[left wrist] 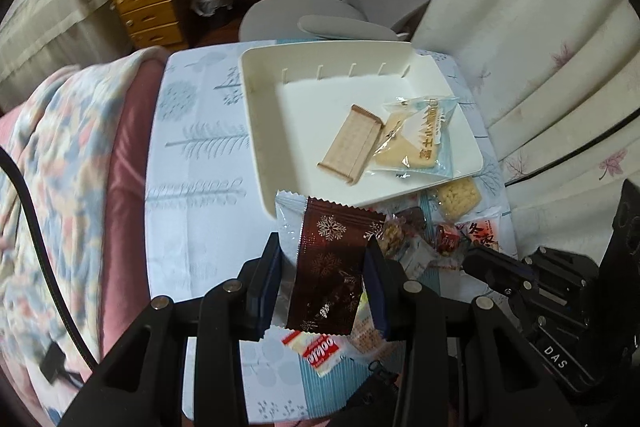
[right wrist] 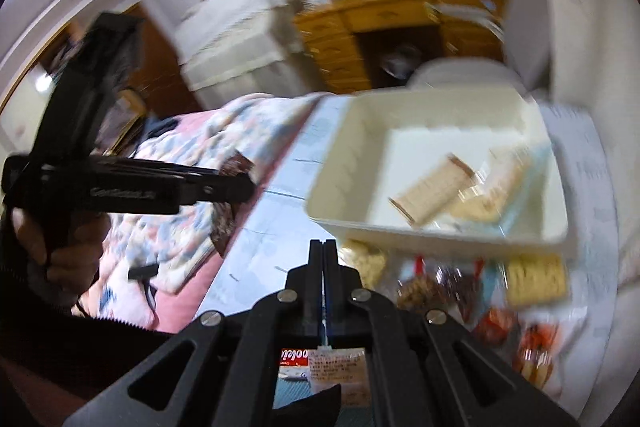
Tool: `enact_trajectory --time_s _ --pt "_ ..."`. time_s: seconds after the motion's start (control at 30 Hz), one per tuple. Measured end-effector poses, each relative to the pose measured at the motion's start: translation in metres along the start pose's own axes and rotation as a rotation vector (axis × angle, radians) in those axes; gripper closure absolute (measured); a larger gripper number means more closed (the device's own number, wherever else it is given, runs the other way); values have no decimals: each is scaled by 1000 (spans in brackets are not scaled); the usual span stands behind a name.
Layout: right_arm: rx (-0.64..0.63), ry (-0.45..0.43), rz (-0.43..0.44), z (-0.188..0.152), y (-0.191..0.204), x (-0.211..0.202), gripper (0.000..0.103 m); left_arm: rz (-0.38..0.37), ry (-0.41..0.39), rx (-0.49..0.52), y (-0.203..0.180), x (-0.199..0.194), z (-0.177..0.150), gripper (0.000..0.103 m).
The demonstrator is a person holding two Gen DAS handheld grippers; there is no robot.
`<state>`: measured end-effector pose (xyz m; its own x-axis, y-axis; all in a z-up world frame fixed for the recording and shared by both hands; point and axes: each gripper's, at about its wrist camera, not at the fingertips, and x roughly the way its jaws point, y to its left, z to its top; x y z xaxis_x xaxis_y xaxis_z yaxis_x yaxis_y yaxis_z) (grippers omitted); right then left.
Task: Organize snacks
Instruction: 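Carry the brown chocolate packet toward the tray with the left tool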
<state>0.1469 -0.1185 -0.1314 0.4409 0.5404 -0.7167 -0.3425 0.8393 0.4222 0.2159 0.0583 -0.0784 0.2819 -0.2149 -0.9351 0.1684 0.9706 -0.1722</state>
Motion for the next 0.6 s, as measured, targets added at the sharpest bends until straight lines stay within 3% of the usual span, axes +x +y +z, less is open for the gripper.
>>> enact_trajectory --time_s 0.27,0.47,0.6 --pt "370 52 -72 -36 -33 12 102 -39 -11 117 0 30 27 66" --pt "575 61 -144 -71 -39 24 101 -77 -48 162 11 52 42 66" --pt "672 58 -178 -90 -39 28 76 -96 -101 179 20 63 54 66"
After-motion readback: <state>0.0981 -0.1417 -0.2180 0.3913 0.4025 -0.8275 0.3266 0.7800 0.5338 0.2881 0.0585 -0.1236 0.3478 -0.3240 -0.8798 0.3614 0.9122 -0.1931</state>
